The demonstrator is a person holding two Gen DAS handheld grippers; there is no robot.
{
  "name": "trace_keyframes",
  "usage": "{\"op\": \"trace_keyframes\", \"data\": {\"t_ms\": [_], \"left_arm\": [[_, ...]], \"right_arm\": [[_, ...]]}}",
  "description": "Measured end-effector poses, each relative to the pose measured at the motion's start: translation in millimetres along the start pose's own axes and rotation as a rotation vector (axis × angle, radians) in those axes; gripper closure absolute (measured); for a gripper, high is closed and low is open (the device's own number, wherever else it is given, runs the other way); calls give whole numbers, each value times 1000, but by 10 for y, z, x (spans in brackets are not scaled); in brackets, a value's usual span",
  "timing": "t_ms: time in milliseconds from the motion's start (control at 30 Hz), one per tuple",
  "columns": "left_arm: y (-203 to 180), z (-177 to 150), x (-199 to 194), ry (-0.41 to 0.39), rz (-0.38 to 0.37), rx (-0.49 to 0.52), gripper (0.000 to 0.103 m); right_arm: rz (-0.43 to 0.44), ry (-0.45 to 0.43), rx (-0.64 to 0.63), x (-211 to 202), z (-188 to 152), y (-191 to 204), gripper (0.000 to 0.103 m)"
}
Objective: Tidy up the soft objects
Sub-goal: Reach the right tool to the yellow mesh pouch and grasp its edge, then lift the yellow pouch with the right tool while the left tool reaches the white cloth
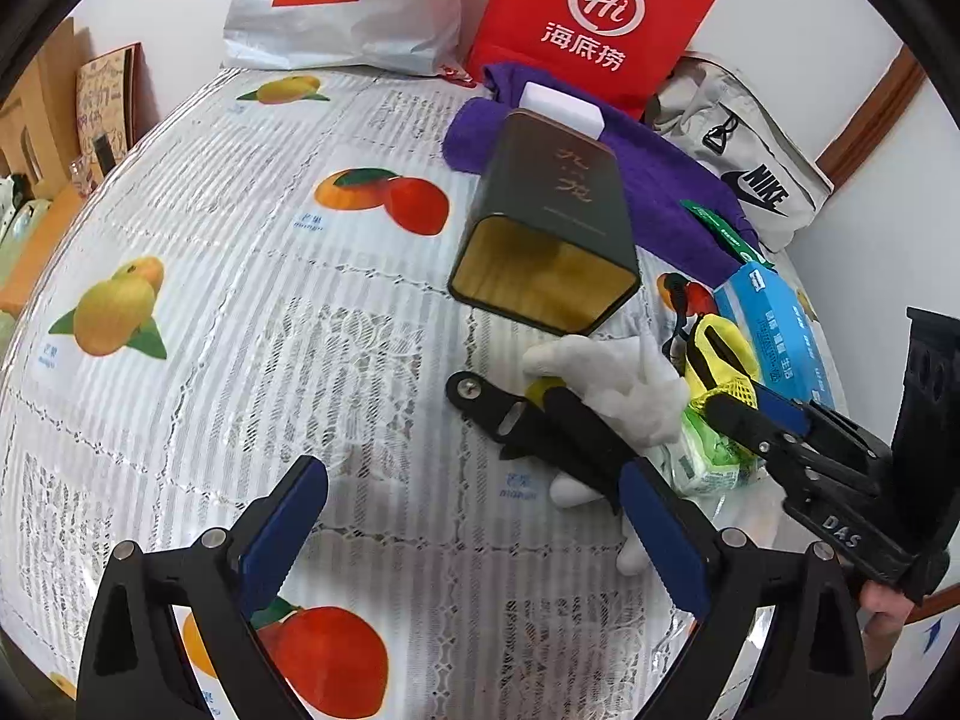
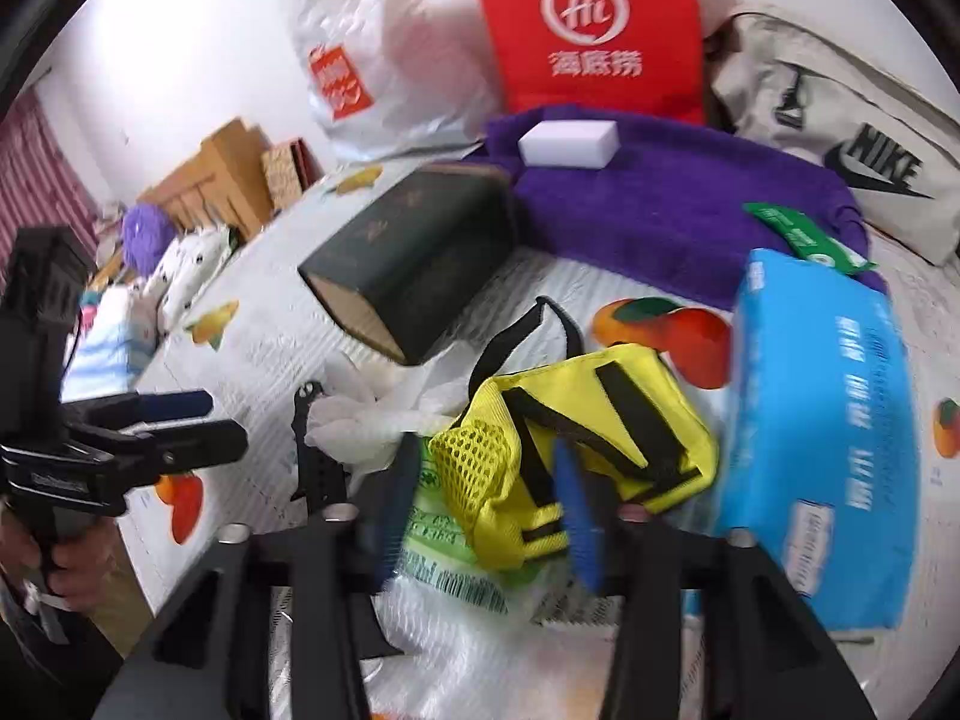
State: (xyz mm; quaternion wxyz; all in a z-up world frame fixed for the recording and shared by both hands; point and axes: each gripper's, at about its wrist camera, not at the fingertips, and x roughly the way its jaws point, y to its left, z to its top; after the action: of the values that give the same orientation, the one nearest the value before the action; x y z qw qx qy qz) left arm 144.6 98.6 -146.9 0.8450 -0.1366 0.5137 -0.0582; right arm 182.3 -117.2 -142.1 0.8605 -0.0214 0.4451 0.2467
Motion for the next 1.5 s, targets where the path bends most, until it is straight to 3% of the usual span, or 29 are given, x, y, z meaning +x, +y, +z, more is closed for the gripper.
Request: {"op": "trace_keyframes", "data": {"t_ms": [67, 100, 233, 500, 800, 1067, 1267, 1367, 1500], "left_arm": [[16, -8, 6, 2, -1, -3, 5], [20, -12, 9, 0, -2, -5, 5], [-16, -15, 0, -14, -30, -2, 5], [-268, -23, -50, -54, -76, 76, 5], [-728, -28, 84, -81, -136, 244, 11], [-1100, -63, 116, -91, -182, 367, 12], [-1129, -143, 127, -57, -171, 371, 12], [-1128, -179, 80, -41, -217, 345, 12], [-1391, -206, 61, -66, -211, 411, 11]], "right_arm": [[-7, -17, -25, -27, -1, 45, 73], [9, -24, -24, -55, 10, 48, 85], [60, -64, -5, -241, 53, 62, 86], [55, -142, -38, -754, -19, 219, 86], [-21, -194, -17, -1253, -363, 239, 86], [-28, -146, 55, -1321, -767, 94, 86], [-41, -79, 114, -1147, -1034, -89, 86], [-81, -61, 122, -1074, -1105, -162, 86], [-66, -35, 136, -987, -1152, -248, 86]]}}
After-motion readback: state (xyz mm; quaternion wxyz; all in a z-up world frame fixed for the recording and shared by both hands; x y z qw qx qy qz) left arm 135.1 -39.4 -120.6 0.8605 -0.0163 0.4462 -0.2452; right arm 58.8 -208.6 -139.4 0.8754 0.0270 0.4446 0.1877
